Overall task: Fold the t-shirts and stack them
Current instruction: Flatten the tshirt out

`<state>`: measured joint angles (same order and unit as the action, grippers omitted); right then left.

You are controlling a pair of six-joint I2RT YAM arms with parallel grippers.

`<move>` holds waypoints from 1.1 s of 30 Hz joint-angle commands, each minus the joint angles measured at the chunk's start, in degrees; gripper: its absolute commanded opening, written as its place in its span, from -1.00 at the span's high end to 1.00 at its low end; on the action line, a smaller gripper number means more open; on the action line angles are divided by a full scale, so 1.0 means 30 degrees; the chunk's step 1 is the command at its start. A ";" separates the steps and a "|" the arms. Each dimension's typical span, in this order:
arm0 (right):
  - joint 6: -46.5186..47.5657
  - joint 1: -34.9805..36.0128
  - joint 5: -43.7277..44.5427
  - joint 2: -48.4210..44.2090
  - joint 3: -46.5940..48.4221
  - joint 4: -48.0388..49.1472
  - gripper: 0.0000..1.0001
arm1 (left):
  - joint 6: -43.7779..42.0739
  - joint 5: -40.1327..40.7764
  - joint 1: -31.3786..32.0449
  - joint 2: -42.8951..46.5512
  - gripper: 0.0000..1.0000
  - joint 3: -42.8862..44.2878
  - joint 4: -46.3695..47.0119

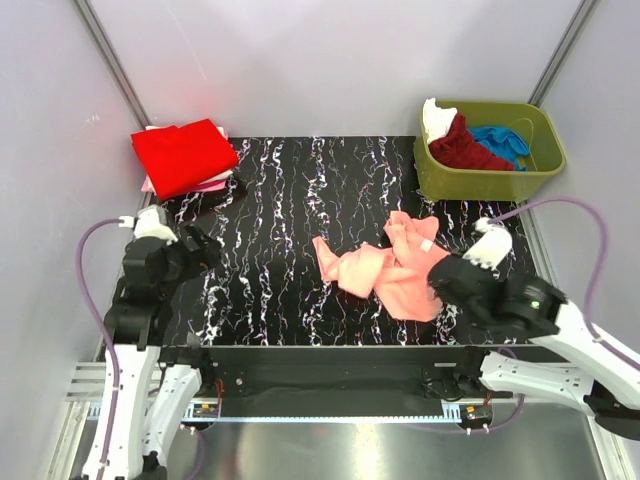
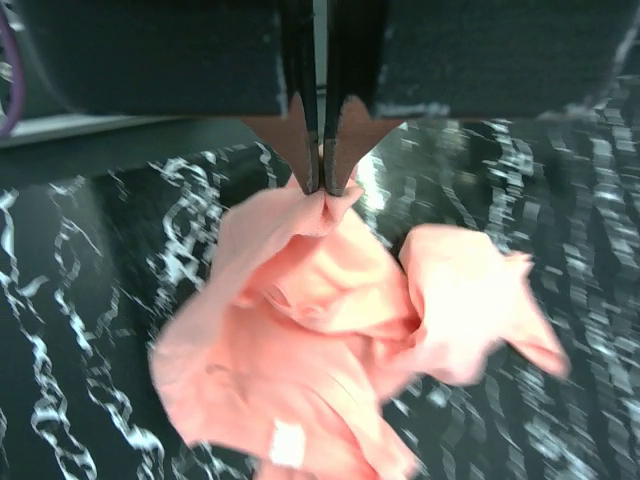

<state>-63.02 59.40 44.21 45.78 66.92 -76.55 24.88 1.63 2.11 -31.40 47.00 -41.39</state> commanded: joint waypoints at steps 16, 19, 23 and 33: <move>-0.0379 0.0065 -0.5215 -0.0494 -0.6749 0.5802 1.00 | 0.4244 0.2797 1.6841 -1.3105 -0.97 0.1349 0.8193; -0.0291 0.0094 -0.4980 -0.0728 -0.6777 0.5684 1.00 | 0.4011 0.3352 1.8278 -1.5859 -0.97 0.3311 0.8317; -0.0261 0.0065 -0.4804 -0.1255 -0.6924 0.5451 1.00 | 0.3308 0.4056 1.9393 -1.8855 -0.98 0.6211 0.7703; -0.0613 0.0094 -0.4745 -0.2281 -0.7100 0.4776 1.00 | 0.1608 0.5638 2.0244 -2.5741 -0.98 1.3651 0.4862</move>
<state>-63.46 59.53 28.88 39.55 45.82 -61.63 31.81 14.06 62.24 -105.43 82.94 -23.92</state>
